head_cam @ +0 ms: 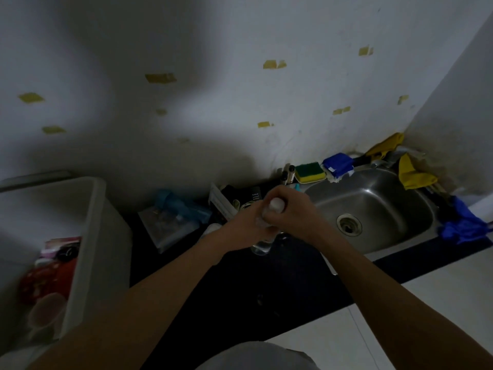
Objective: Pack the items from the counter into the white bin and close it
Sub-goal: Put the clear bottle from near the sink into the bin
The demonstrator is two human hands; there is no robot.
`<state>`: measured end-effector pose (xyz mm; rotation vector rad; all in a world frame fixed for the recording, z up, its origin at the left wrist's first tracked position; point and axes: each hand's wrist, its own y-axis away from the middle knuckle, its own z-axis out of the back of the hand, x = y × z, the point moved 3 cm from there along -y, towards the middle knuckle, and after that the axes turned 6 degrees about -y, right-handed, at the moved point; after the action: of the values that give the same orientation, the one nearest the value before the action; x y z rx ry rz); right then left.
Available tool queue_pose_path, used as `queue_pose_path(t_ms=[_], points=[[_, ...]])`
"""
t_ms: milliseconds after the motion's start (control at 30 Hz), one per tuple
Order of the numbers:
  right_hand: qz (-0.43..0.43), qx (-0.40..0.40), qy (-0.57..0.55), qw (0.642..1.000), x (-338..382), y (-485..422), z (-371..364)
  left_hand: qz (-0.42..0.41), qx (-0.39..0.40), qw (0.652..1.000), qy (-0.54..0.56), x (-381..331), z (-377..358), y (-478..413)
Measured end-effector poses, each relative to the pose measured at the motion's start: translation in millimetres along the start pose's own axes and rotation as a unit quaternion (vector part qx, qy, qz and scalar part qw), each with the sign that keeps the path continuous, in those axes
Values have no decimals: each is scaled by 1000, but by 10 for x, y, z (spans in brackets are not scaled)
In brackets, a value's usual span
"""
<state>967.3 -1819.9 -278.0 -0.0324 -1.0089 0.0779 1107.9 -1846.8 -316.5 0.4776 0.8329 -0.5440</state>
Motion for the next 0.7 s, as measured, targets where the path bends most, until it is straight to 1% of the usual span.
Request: queue_pose_path(t_ms=[100,200,267,333,400,500,633,700], points=[[51,1,-37,998,301,-99,-148,0,-49,998,36,8,278,265],[100,4,-77,992,637,-220,-335,5,-102,994,24,103,535,533],[127,10,-105,986,822,-301,-471,17,-143,989,37,198,718,694],[136,26,-131,982,1006,-383,-681,27,-183,981,65,331,921,898],[144,25,-151,978,1176,-454,-860,44,-211,973,80,403,1080,1060],[159,24,-150,975,1455,-553,-1118,61,-256,959,107,459,1312,1330],[145,54,-154,976,1864,-667,-1463,56,-305,940,143,458,1694,1730],[148,55,-156,975,2060,-706,-1594,58,-322,933,150,510,1866,1867]])
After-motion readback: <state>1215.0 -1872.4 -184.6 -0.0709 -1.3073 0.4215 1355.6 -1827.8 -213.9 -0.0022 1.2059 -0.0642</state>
